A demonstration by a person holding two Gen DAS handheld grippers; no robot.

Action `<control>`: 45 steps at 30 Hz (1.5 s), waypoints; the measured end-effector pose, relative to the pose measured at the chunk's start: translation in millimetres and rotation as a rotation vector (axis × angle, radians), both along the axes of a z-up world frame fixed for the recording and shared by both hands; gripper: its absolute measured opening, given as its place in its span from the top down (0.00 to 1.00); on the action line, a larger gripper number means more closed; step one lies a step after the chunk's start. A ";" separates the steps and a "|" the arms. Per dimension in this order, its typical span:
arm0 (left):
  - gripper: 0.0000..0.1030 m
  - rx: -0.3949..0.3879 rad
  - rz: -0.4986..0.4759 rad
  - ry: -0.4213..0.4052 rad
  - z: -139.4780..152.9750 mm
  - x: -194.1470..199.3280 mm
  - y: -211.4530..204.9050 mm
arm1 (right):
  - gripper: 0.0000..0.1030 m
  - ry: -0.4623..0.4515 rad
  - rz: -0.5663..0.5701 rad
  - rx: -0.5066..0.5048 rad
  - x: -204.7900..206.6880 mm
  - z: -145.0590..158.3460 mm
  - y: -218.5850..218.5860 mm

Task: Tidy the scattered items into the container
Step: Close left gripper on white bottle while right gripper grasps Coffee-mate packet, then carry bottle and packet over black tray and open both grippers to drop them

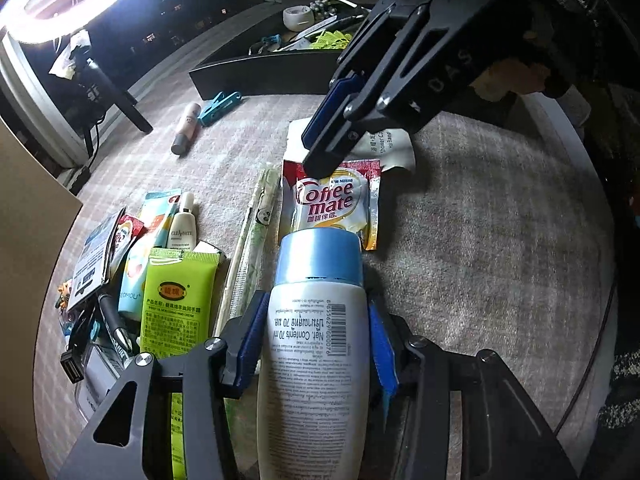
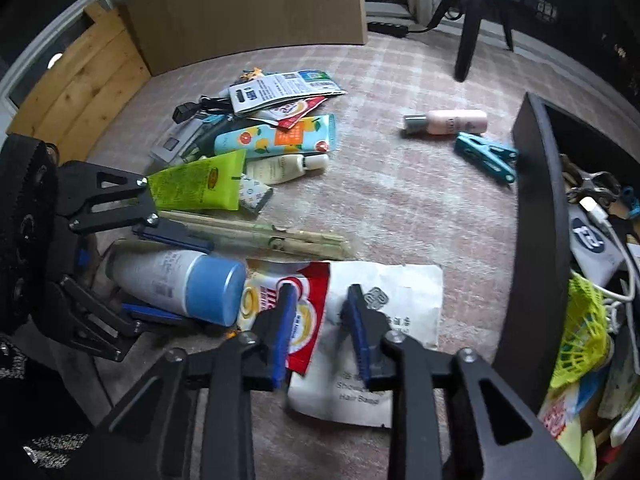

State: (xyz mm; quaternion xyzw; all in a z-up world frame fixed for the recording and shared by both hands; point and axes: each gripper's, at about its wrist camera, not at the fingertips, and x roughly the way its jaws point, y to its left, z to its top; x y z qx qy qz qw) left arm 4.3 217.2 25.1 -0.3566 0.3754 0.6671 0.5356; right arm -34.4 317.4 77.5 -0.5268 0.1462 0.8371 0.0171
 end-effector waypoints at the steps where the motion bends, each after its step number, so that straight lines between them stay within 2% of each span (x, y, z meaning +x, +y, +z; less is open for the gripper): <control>1: 0.56 0.003 0.001 0.003 0.0 0.8 -0.4 | 0.65 0.007 0.005 -0.017 -1.2 -0.4 0.0; 11: 0.56 0.032 0.012 0.026 -0.2 5.2 -4.7 | 0.64 0.046 -0.011 -0.120 -17.9 -11.6 2.3; 14: 0.56 0.037 0.017 0.033 -0.2 7.2 -6.1 | 0.65 0.020 0.042 -0.079 -22.1 -9.2 -1.4; 19: 0.56 0.036 0.032 0.021 0.6 7.9 -8.6 | 0.64 -0.017 0.070 -0.063 -8.4 -6.1 -4.0; 22: 0.56 0.020 0.024 0.047 2.1 16.5 -12.4 | 0.63 -0.019 0.064 -0.029 -3.3 -7.0 -9.2; 25: 0.56 0.005 0.020 0.021 4.0 21.4 -20.4 | 0.52 -0.031 0.066 -0.011 -9.5 -6.0 -13.6; 27: 0.56 -0.002 0.028 0.029 4.2 23.2 -25.3 | 0.44 -0.038 0.087 0.051 -15.4 -6.3 -20.8; 29: 0.56 -0.005 0.043 0.022 5.9 24.2 -31.3 | 0.40 -0.050 0.125 0.104 -22.7 -9.3 -29.4; 32: 0.56 0.010 0.089 0.012 10.3 20.6 -39.6 | 0.30 -0.064 0.162 0.127 -31.1 -14.7 -39.4; 34: 0.56 0.022 0.122 0.005 12.7 18.3 -45.3 | 0.28 -0.075 0.207 0.189 -34.1 -17.4 -52.4; 35: 0.56 0.028 0.140 0.002 13.7 17.0 -48.3 | 0.29 -0.078 0.230 0.226 -34.2 -18.7 -58.6; 37: 0.56 0.036 0.161 0.004 15.3 16.0 -53.0 | 0.36 -0.066 0.254 0.229 -32.1 -17.0 -63.1; 38: 0.56 0.039 0.167 0.006 16.0 16.2 -55.3 | 0.45 -0.064 0.258 0.229 -31.6 -15.5 -62.9; 42: 0.56 0.057 0.204 0.008 21.8 15.7 -64.0 | 0.52 -0.069 0.267 0.237 -29.3 -11.8 -64.0; 44: 0.56 0.071 0.223 0.013 26.3 16.8 -65.4 | 0.88 -0.046 0.281 0.193 -27.1 -6.2 -66.9; 45: 0.56 0.079 0.235 0.013 28.9 17.4 -66.6 | 0.89 -0.049 0.267 0.194 -27.2 -5.0 -67.1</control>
